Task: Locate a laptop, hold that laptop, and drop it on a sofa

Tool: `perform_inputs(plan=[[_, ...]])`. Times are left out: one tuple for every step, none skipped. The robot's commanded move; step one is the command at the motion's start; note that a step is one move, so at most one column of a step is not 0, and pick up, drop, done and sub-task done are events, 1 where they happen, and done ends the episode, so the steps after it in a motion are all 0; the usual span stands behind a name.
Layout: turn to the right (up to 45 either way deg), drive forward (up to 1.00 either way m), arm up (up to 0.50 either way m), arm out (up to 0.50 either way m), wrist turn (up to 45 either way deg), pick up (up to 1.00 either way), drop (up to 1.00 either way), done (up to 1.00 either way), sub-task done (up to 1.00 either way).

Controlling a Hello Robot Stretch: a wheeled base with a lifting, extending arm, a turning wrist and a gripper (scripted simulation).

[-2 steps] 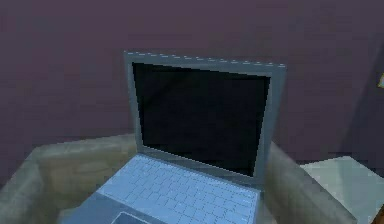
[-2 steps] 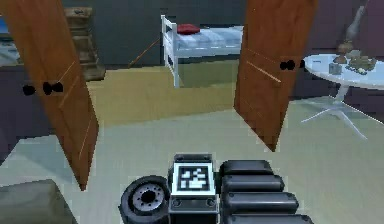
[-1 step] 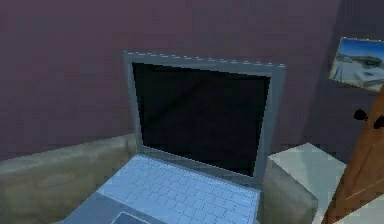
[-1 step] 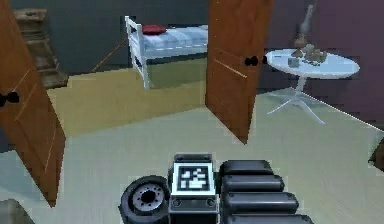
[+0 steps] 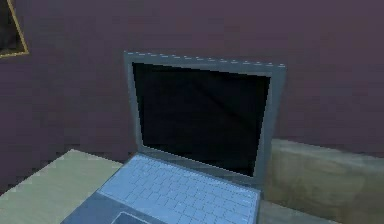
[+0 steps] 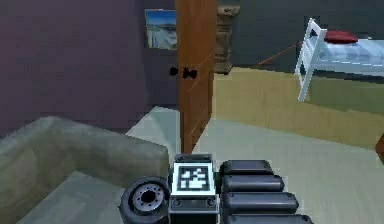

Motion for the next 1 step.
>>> perform_inputs(plan=[[-45.0,0.0,0.0,0.0,0.0,0.0,0.0,0.0,0.0]])
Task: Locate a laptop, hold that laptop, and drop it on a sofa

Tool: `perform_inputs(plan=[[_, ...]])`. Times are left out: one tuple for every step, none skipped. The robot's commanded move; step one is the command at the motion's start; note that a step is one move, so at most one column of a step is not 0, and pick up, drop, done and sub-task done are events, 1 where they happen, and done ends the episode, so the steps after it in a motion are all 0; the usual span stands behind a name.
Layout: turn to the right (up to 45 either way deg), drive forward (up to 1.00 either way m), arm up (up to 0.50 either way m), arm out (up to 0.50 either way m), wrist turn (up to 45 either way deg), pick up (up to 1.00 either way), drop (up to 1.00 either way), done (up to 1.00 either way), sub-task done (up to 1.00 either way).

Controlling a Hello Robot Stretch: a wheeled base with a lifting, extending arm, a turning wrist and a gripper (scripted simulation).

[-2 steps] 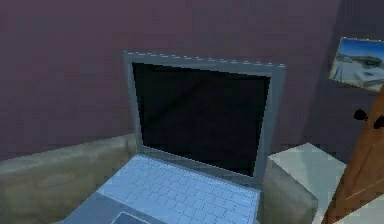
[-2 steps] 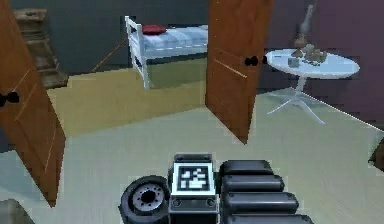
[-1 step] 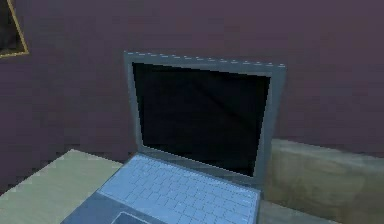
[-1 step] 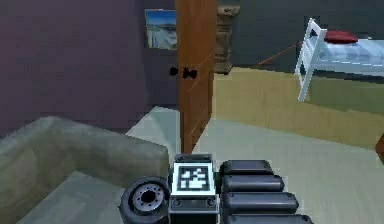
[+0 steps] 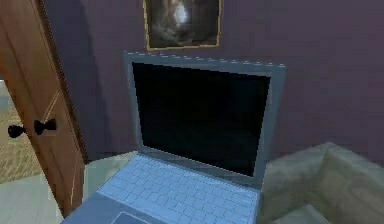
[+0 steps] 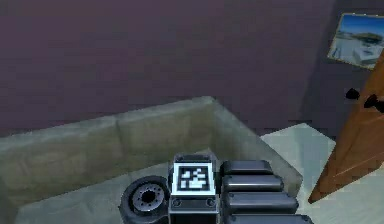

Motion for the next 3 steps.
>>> perform_inputs(plan=[[-24.0,0.0,0.0,0.0,0.0,0.0,0.0,0.0,0.0],[0.0,0.0,0.0,0.42,0.0,0.0,0.0,0.0,0.0],[0.0,0.0,0.0,0.0,45.0,0.0,0.0,0.0,0.0]])
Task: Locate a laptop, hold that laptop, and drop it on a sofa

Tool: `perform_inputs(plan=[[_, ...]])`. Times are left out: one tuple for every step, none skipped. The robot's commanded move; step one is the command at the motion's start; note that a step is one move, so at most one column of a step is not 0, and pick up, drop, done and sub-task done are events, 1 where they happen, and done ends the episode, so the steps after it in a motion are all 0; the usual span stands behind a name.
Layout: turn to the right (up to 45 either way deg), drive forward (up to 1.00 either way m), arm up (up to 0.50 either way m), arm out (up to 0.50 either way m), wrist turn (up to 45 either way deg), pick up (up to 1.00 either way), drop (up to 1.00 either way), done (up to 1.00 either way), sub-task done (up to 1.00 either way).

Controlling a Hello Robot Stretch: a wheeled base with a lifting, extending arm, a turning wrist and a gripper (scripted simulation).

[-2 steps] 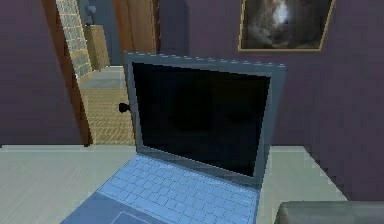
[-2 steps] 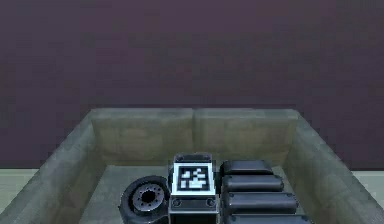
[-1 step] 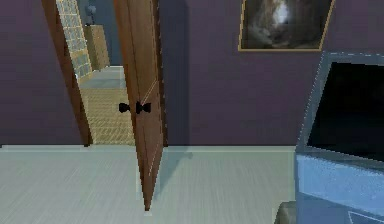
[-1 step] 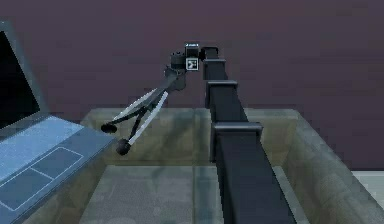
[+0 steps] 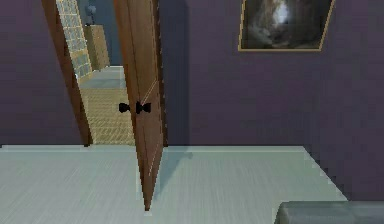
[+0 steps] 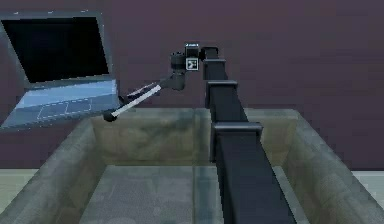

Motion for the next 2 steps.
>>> perform_inputs(plan=[[0.0,0.0,0.0,0.0,45.0,0.0,0.0,0.0,0.0],[0.0,0.0,0.0,0.0,33.0,0.0,0.0,0.0,0.0]])
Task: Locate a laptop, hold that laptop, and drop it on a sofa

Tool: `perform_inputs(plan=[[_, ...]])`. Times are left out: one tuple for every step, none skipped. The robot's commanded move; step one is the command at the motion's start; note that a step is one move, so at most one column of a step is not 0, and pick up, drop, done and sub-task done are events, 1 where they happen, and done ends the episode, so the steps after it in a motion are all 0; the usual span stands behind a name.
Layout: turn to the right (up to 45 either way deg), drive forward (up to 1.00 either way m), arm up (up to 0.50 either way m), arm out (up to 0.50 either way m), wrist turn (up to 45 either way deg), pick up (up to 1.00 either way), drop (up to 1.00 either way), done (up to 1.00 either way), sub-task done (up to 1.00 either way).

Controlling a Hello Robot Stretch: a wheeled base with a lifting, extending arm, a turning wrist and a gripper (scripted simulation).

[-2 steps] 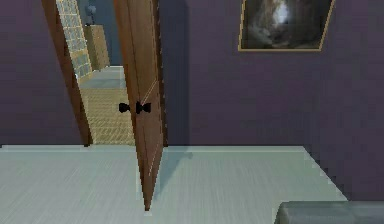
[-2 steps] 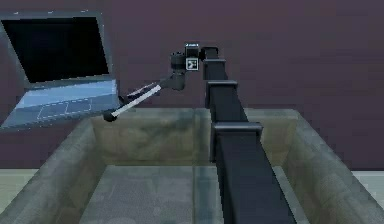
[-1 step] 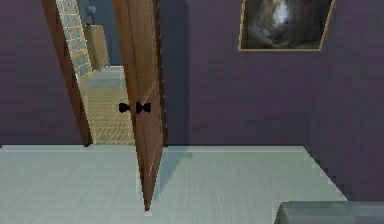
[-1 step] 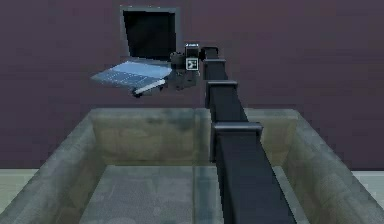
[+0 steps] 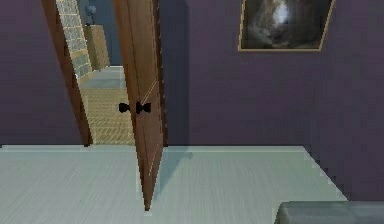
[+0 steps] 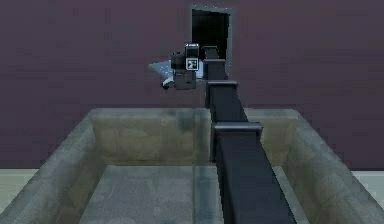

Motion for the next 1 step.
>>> perform_inputs(plan=[[0.0,0.0,-0.36,0.0,0.0,0.0,0.0,0.0,0.0]])
